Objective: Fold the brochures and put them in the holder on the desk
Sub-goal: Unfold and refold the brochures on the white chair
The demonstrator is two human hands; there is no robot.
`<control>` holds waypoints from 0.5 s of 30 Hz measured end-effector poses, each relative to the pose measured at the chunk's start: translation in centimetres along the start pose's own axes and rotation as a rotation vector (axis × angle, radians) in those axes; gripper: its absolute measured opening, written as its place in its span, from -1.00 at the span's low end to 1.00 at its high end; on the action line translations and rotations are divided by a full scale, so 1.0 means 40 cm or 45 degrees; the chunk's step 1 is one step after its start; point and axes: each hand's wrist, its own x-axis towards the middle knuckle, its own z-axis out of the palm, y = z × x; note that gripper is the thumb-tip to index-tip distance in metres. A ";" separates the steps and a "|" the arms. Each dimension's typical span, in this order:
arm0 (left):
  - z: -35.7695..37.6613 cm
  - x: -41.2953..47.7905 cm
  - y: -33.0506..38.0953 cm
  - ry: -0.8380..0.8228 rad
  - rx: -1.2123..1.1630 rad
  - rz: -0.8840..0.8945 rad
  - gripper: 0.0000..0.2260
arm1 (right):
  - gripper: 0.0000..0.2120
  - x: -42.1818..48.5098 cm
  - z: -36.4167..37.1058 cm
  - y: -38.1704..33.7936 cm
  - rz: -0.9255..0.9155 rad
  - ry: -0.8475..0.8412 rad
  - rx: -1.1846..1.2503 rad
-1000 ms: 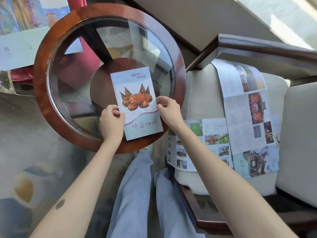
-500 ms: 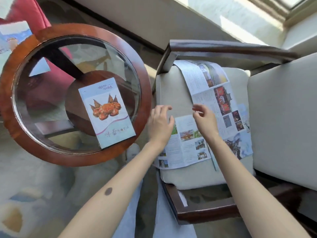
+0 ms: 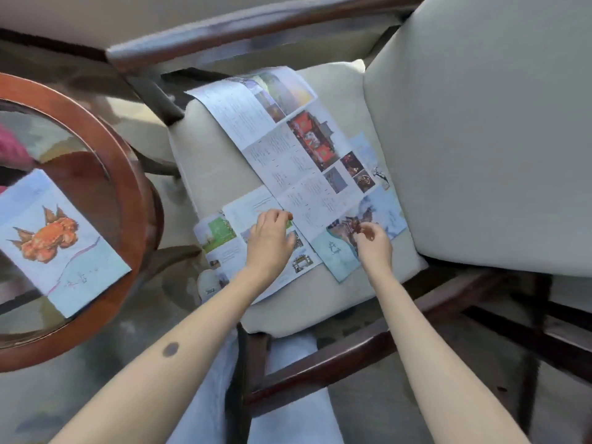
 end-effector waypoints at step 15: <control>0.233 0.155 0.165 -0.042 0.348 0.112 -0.58 | -0.70 0.164 -0.049 0.075 0.060 -0.116 0.135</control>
